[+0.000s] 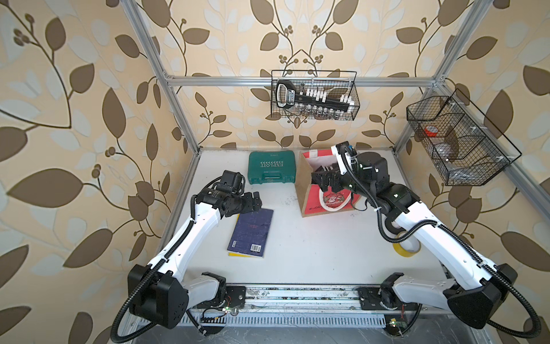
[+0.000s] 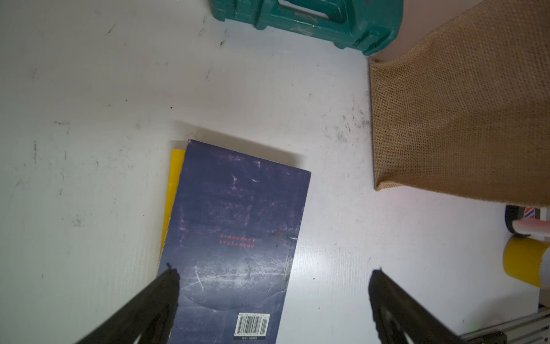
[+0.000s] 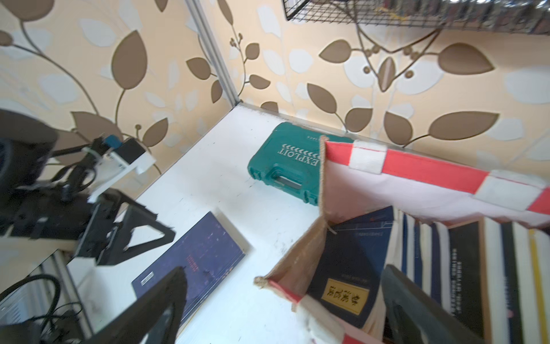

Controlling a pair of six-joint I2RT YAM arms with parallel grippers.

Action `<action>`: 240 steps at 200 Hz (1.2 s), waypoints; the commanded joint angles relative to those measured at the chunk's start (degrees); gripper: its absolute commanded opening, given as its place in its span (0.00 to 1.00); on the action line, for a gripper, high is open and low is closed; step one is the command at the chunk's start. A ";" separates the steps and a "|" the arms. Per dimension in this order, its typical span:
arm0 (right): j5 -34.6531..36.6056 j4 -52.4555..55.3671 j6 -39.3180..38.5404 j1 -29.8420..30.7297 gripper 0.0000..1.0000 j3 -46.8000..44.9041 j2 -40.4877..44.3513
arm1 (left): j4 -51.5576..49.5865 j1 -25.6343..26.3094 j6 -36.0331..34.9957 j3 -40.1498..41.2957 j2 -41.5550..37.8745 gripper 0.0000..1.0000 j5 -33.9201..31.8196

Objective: Put the books into the canvas bag
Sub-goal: Place the book in the canvas bag, then pick up the book from the book.

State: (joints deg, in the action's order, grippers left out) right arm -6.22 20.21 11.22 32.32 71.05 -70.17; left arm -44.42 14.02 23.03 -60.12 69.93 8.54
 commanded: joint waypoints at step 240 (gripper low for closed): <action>-19.83 -18.59 18.99 15.87 0.99 -2.22 -39.71 | 17.24 -18.06 13.62 21.53 3.28 0.99 17.28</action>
State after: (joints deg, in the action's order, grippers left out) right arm -21.23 3.75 27.97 50.52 67.31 -107.11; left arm -29.36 -3.55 36.25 -39.20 72.05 21.65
